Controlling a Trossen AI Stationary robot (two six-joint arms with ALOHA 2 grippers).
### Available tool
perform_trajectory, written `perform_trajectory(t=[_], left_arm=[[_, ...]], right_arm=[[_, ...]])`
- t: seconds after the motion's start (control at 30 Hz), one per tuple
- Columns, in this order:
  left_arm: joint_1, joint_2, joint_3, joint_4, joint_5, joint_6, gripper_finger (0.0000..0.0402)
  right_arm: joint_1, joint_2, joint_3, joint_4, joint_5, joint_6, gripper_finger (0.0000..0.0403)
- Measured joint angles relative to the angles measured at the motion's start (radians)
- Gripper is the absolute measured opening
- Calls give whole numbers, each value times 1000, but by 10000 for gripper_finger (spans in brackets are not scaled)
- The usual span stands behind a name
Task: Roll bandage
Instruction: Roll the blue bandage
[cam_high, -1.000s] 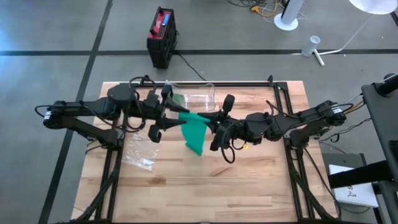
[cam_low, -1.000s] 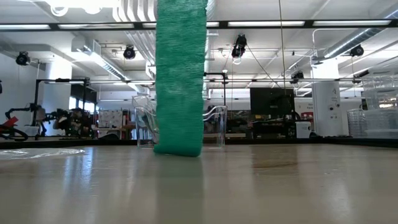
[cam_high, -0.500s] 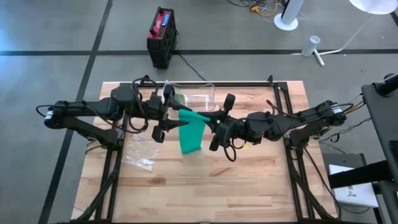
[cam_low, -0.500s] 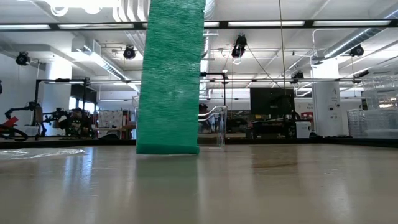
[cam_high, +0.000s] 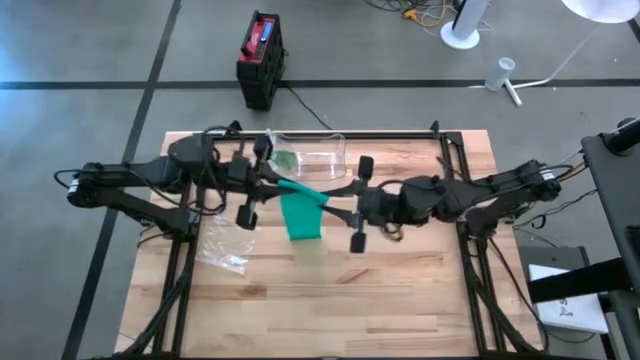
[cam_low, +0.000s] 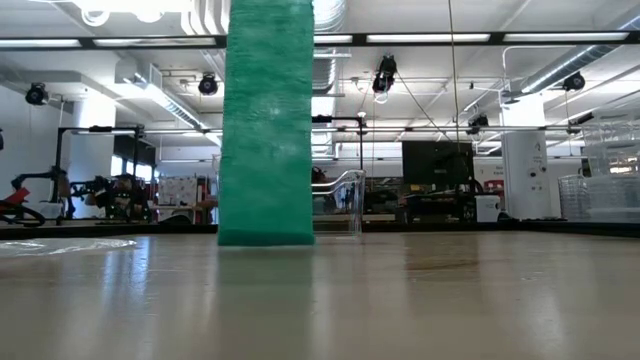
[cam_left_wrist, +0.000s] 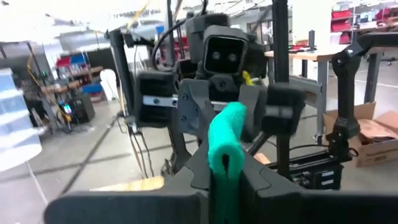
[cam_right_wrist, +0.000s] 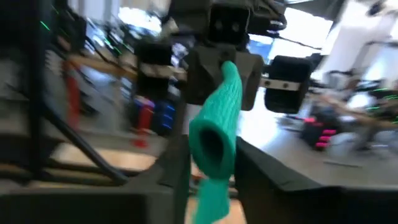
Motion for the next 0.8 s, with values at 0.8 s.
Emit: perform_trajectory(t=[0.8], left_arm=[[-22,20,0,-3,51,187,7]], right_arm=[[-62,23,0,64,-34,403,207]])
